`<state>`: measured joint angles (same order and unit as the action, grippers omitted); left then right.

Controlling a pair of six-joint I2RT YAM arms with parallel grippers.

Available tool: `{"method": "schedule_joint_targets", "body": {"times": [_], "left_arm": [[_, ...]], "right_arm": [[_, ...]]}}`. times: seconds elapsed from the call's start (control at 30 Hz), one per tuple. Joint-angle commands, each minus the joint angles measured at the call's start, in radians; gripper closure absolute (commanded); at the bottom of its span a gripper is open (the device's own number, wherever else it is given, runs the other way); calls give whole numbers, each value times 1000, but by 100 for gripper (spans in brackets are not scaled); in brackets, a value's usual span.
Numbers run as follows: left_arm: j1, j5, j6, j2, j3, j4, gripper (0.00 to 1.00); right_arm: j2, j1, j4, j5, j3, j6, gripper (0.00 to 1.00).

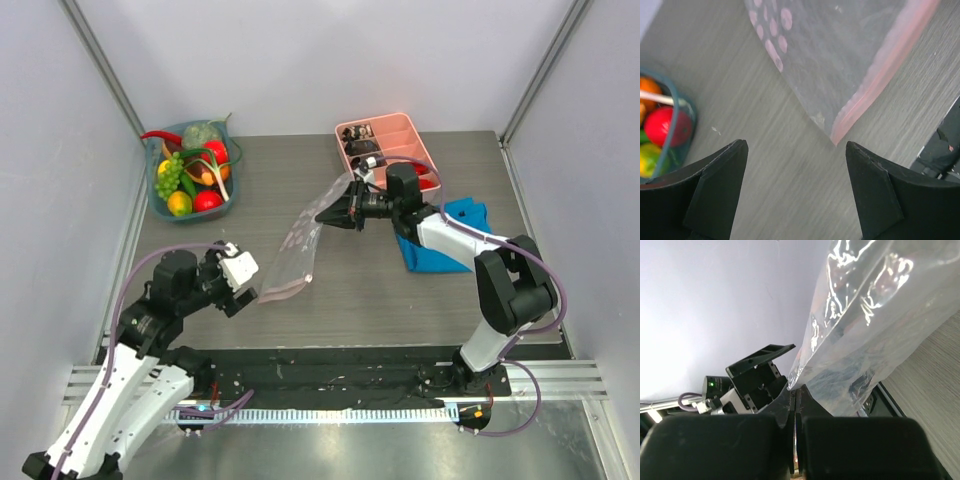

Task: Place the food in the zip-top bag and seal the zipper
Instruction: Pick up the zipper food storage bag at the center of the board.

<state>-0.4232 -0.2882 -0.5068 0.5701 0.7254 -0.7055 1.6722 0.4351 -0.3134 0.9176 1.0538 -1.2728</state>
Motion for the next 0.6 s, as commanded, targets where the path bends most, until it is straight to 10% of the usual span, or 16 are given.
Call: {"method": "schedule_joint_targets", "body": {"times": [0.0, 0.57], "left_arm": [[-81, 17, -49, -19, -38, 181, 17], [-319, 187, 13, 231, -121, 435, 28]], "right_arm": [[-37, -12, -78, 24, 0, -40, 99], [-25, -12, -36, -2, 5, -20, 99]]}}
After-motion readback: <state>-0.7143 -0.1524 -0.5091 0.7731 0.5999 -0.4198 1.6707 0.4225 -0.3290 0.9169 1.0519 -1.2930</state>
